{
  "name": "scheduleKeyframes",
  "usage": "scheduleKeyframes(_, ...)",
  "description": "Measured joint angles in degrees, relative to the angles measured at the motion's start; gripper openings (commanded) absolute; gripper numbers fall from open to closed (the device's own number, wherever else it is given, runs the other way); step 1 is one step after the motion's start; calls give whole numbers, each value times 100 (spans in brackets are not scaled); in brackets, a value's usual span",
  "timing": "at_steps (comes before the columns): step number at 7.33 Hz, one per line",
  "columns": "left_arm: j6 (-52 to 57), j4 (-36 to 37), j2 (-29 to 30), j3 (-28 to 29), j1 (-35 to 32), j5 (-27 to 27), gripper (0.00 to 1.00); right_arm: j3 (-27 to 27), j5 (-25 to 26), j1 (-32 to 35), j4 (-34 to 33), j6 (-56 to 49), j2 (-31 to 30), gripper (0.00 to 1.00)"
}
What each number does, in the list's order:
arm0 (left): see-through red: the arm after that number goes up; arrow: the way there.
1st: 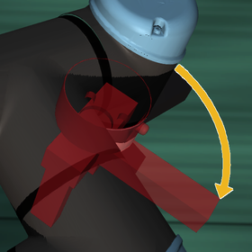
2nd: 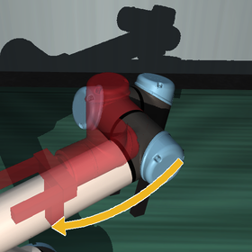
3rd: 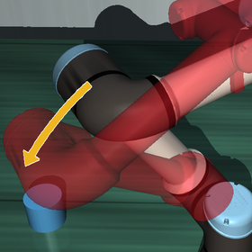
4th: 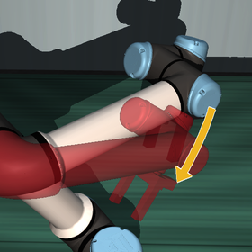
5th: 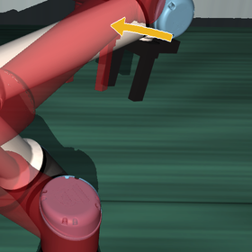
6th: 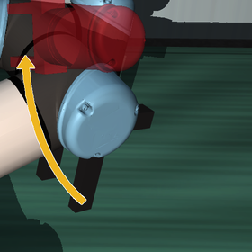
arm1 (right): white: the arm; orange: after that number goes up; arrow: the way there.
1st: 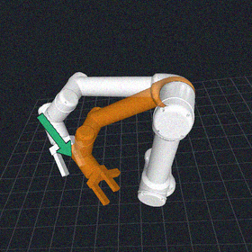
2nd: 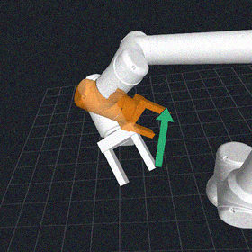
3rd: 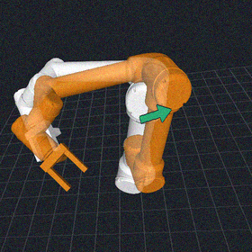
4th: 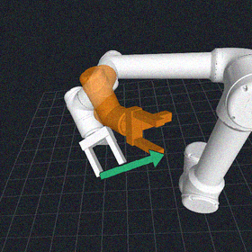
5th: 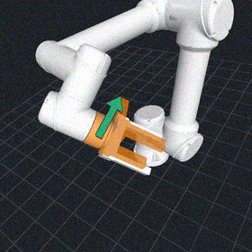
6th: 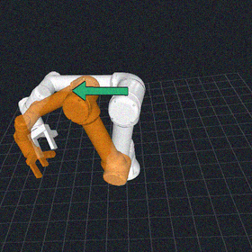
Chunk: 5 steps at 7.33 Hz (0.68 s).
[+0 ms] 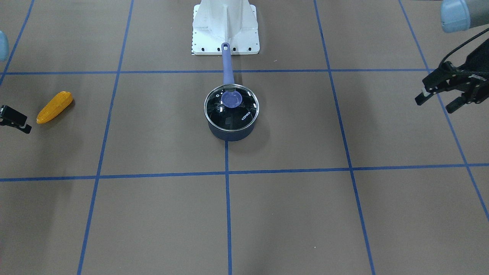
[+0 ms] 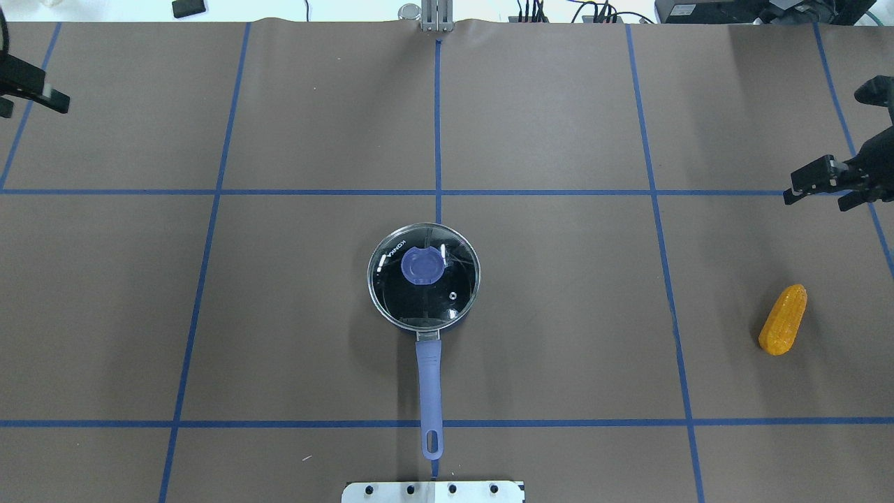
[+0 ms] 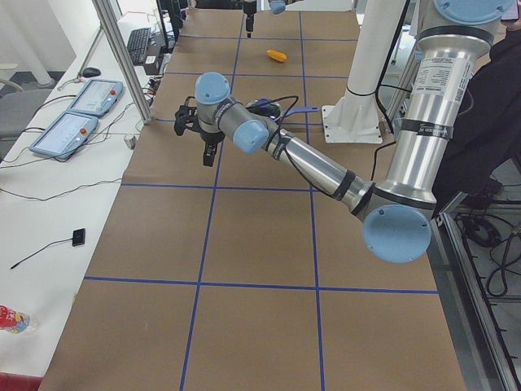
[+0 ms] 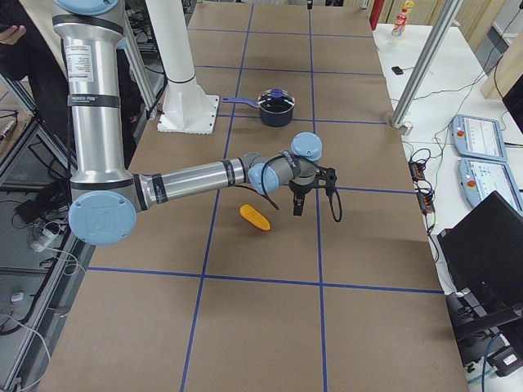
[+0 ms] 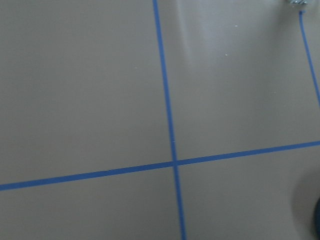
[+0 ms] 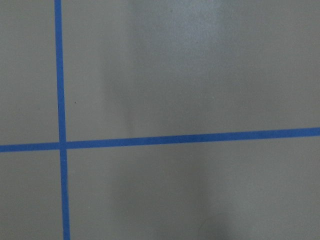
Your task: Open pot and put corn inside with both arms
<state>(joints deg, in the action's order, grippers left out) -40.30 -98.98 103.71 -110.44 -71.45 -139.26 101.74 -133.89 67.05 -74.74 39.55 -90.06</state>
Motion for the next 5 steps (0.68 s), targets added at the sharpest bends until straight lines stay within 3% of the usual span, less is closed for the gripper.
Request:
scheduleKeyframes(3,-930,1229,1021,-423,779,712,98,398,66,-94,41,581,-607,100)
scheduleKeyframes(5,-1598,1560,1647,-444,1559,1385,98,385,184,-111,188,905,-845,100)
